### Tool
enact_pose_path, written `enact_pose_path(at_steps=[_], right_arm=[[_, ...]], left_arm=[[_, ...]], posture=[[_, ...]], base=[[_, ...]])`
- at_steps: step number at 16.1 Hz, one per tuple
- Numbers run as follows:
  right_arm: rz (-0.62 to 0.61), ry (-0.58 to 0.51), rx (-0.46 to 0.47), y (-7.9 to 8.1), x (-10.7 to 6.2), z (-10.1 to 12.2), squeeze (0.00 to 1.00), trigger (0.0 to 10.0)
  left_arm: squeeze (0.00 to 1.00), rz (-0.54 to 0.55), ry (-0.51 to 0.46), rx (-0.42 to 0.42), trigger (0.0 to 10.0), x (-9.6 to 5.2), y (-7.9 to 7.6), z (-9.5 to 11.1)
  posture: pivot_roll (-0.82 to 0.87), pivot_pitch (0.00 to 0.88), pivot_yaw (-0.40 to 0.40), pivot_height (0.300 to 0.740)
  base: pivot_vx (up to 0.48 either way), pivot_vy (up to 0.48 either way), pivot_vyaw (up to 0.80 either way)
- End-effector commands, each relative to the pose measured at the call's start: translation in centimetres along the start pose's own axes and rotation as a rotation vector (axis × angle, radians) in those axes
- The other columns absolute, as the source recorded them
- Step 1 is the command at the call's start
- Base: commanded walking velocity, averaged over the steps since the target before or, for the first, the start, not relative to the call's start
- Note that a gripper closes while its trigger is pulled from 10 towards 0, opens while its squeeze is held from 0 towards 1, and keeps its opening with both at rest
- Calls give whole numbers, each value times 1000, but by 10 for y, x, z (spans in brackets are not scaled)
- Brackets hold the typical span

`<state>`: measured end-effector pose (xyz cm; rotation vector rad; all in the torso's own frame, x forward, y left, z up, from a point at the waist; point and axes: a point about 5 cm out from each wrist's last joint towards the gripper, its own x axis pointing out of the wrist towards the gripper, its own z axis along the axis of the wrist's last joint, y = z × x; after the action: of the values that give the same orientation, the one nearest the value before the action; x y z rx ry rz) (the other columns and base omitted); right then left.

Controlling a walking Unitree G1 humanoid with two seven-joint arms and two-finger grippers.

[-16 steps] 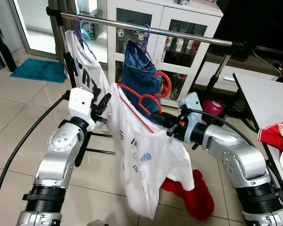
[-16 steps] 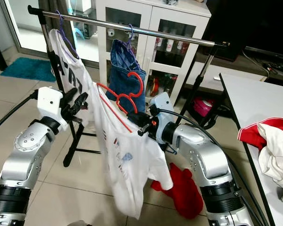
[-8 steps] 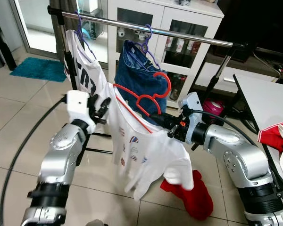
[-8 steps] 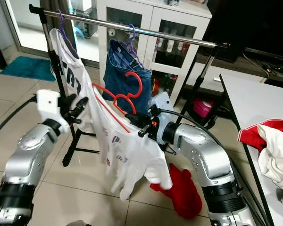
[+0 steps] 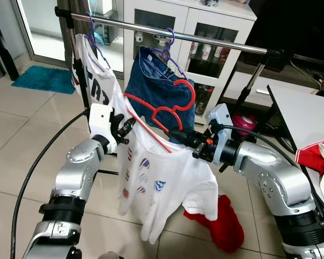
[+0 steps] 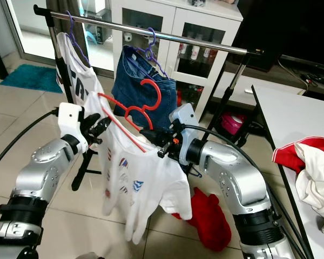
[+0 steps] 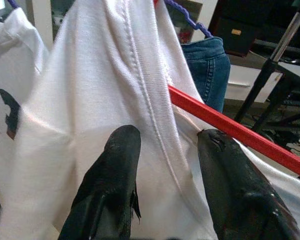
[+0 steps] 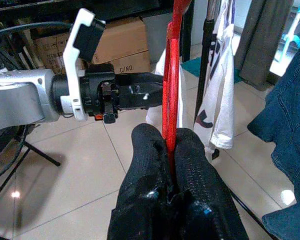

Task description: Hang hanger

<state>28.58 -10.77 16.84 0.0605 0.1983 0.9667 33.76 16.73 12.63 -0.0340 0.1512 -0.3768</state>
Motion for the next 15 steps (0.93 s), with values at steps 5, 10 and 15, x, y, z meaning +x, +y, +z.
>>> enact_pose_path(at_steps=[5,10,15], right_arm=[[-3,-30,-14,-2,-7,8,0,0],[-5,-29,-6,-3,-7,7,0,0],[-9,-34,3,-3,-6,6,0,0]], left_arm=[[0,-22,-13,38,0,7,-5,6],[0,-15,-14,48,0,5,-2,5],[0,-9,-22,41,0,4,1,4]], posture=[[-93,0,-136,740],[-90,0,-138,740],[-90,0,-137,740]], base=[[0,0,0],[0,0,0],[0,0,0]])
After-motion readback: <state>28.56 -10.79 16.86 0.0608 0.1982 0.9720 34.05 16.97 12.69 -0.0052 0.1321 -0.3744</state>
